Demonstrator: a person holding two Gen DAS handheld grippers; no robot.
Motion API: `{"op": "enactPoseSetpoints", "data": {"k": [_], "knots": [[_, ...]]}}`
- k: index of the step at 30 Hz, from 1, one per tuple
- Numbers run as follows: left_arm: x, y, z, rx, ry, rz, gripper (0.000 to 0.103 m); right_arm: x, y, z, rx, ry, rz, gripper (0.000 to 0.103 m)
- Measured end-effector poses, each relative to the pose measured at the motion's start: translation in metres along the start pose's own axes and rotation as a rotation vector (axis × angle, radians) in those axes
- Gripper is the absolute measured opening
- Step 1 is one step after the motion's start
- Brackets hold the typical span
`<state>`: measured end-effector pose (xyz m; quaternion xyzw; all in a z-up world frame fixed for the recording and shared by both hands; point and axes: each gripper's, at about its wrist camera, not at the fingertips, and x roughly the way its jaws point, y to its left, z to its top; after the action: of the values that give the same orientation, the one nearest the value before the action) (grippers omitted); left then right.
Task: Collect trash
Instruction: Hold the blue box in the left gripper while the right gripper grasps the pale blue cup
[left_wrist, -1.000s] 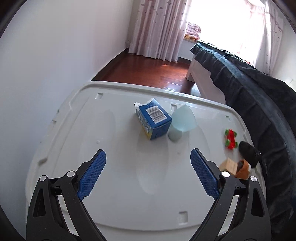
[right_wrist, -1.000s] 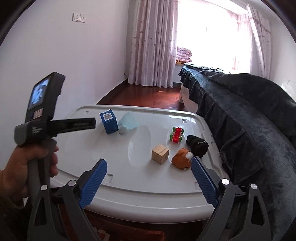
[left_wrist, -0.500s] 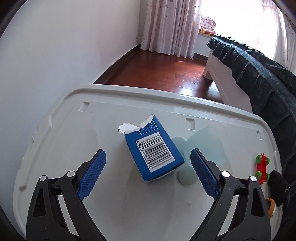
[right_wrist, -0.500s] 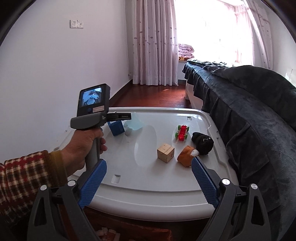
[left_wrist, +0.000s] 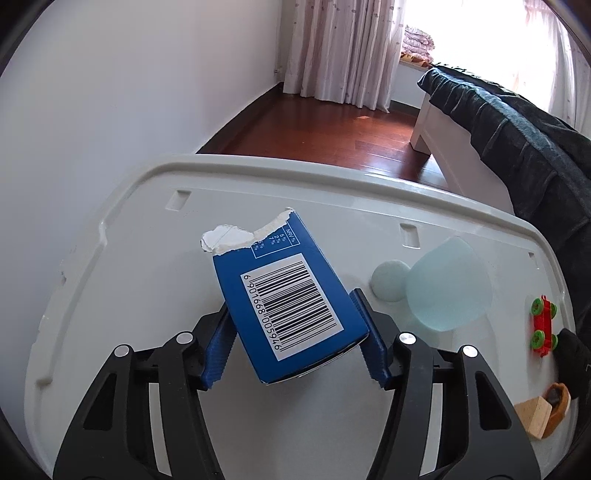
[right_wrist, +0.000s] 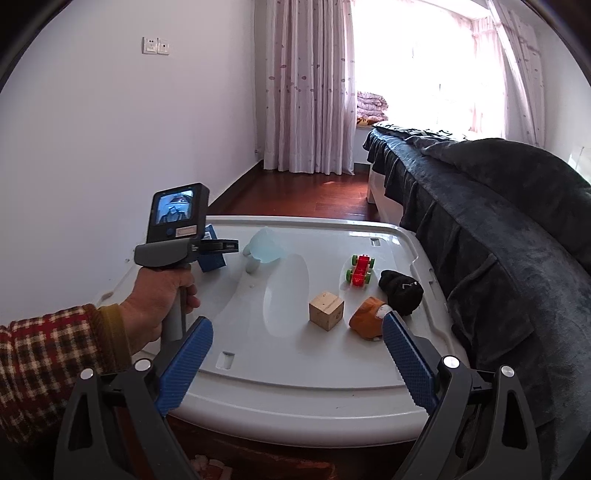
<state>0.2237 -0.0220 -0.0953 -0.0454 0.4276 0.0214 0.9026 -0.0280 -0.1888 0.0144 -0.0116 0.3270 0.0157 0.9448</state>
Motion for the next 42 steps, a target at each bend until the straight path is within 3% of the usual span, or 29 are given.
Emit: {"op": "enactPoseSetpoints", "data": {"k": [6, 10, 17, 22, 28, 30, 32, 34, 42], "knots": [[-0.049, 0.018, -0.021, 0.022, -0.043, -0.032, 0.058, 0.038, 0.015, 0.035, -0.046, -0.016, 0.021, 0.091], [-0.072, 0.028, -0.038, 0.034, -0.056, -0.042, 0.058, 0.097, 0.03, 0.063, -0.092, -0.025, 0.045, 0.091], [-0.082, 0.042, -0.057, 0.039, -0.04, -0.054, 0.058, 0.219, 0.049, 0.092, -0.126, 0.101, 0.077, 0.091], [-0.083, 0.045, -0.057, 0.042, -0.045, -0.073, 0.058, 0.276, 0.052, 0.092, -0.159, 0.217, 0.079, 0.091], [-0.087, 0.043, -0.059, 0.047, -0.051, -0.108, 0.058, 0.292, 0.066, 0.093, -0.234, 0.252, 0.095, 0.088], [-0.087, 0.041, -0.059, 0.046, -0.052, -0.118, 0.058, 0.298, 0.073, 0.091, -0.27, 0.27, 0.1, 0.079], [-0.087, 0.039, -0.058, 0.047, -0.055, -0.124, 0.058, 0.305, 0.078, 0.087, -0.292, 0.313, 0.107, 0.054], [-0.087, 0.038, -0.06, 0.049, -0.055, -0.128, 0.058, 0.307, 0.08, 0.084, -0.32, 0.32, 0.087, 0.047], [-0.089, 0.043, -0.064, 0.038, -0.058, -0.126, 0.058, 0.289, 0.076, 0.079, -0.253, 0.28, 0.118, 0.044]]}}
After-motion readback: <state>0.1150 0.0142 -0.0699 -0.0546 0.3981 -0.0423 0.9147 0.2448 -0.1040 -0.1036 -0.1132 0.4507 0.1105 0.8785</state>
